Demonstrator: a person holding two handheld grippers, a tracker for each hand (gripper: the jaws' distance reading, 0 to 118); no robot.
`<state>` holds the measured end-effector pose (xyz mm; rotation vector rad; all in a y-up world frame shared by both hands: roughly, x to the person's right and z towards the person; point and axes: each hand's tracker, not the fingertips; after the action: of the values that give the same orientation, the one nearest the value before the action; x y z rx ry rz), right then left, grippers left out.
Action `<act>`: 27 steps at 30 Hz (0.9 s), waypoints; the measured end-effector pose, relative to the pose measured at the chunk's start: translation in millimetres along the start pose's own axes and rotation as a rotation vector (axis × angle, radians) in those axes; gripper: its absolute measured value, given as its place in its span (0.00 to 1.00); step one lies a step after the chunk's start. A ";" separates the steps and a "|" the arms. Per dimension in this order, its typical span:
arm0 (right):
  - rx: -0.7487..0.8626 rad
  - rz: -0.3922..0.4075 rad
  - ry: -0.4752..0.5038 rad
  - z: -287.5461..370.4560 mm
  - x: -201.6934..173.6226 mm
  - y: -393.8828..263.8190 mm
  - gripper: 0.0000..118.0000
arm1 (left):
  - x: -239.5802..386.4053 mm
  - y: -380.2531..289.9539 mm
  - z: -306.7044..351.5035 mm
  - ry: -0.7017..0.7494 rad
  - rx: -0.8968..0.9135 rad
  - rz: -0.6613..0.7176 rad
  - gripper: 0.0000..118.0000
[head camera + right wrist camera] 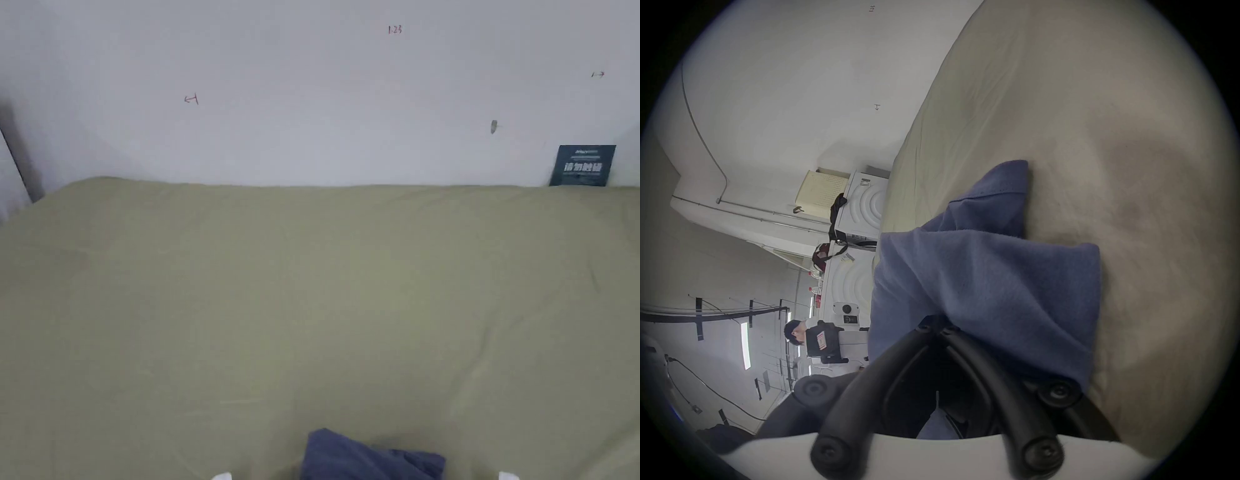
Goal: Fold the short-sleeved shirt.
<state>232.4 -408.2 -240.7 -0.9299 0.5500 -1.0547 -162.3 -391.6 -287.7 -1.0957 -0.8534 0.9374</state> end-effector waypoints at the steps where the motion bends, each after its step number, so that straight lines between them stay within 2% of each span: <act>1: 0.000 0.003 -0.002 0.0 -2.0 -1.0 0.00 | -1.0 -0.3 -3.5 0.006 0.008 0.011 0.89; 4: 0.002 0.001 -0.003 0.3 -3.2 -1.8 0.00 | 7.1 -4.6 -7.7 0.017 0.027 0.009 0.87; 5: 0.003 0.001 -0.004 0.1 -3.8 -1.9 0.00 | 10.1 -4.5 -5.4 0.018 0.022 0.009 0.77; 6: 0.005 -0.001 -0.004 0.3 -4.2 -2.0 0.00 | 10.2 -4.7 -3.5 0.034 0.011 0.016 0.52; 7: 0.007 -0.002 -0.004 0.8 -5.2 -2.0 0.00 | 9.6 -5.5 -2.1 0.102 -0.017 0.021 0.18; 8: 0.010 0.006 -0.014 1.2 -7.2 -1.9 0.00 | 12.8 -5.1 -0.6 0.142 -0.012 -0.009 0.18; 10: 0.003 0.019 -0.019 0.2 -12.3 -2.7 0.00 | 18.3 -2.7 3.0 0.127 -0.031 -0.026 0.18; 13: 0.009 0.113 -0.050 0.7 -23.9 -3.9 0.00 | 27.2 10.5 7.5 0.194 -0.062 -0.115 0.18; 15: 0.021 0.151 -0.060 1.7 -33.0 -6.2 0.00 | 38.5 22.4 14.6 0.213 -0.085 -0.122 0.18; 17: 0.048 0.232 -0.049 3.8 -46.6 -9.7 0.00 | 49.3 35.5 38.4 0.269 -0.047 -0.204 0.18; 19: 0.061 0.314 -0.054 3.5 -62.3 -13.0 0.00 | 51.5 55.3 72.1 0.276 -0.029 -0.195 0.18; 23: 0.082 0.500 -0.090 -7.0 -96.9 -18.7 0.00 | 20.8 107.9 167.8 0.440 0.051 -0.203 0.18; 27: 0.110 0.584 -0.078 -20.9 -124.8 -23.4 0.00 | -14.3 147.4 272.6 0.582 0.115 -0.179 0.18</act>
<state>152.9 -307.1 -236.6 -0.6505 0.6406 -0.5137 -443.5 -286.4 -365.7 -1.0918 -0.4018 0.4685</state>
